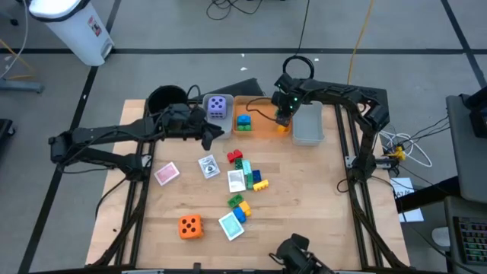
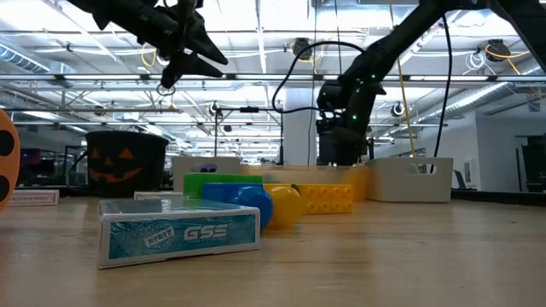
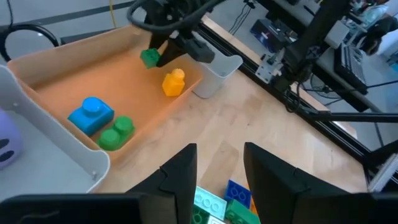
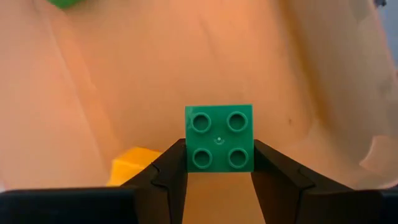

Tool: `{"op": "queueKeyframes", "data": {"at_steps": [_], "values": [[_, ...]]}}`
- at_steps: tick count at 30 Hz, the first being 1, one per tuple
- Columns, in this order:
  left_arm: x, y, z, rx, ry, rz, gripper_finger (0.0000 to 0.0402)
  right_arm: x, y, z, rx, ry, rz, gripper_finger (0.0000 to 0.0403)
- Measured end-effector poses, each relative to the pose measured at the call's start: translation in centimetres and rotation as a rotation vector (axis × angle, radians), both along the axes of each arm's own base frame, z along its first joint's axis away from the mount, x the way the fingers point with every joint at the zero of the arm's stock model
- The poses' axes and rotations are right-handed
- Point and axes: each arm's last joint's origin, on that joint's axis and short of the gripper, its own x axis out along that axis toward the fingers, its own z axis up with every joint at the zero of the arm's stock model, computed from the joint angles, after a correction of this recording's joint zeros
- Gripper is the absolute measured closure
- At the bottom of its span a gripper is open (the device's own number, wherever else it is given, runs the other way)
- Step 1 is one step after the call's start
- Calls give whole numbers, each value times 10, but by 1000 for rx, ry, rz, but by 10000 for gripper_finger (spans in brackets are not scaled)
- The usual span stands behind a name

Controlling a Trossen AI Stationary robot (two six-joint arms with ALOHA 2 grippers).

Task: Pick & Place Toys
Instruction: Put the bottom dark green game piece into the orange bin

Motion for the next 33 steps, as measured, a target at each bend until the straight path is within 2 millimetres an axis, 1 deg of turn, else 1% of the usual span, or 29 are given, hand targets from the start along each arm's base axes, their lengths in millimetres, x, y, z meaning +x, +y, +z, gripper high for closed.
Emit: {"op": "queueKeyframes", "data": {"at_steps": [5,10,15,24,33], "values": [[-2,5,-1,-5,13,23,266,-2,1,-1,-62,77,64,268],[-3,8,-1,-8,12,37,266,0,2,-1,-80,83,112,268],[-3,8,-1,-8,12,36,265,0,3,-1,-83,85,125,268],[-3,8,-2,-7,19,33,265,4,2,-18,-47,129,147,268],[-3,8,-2,-9,19,29,266,5,3,-17,-62,127,176,267]]}}
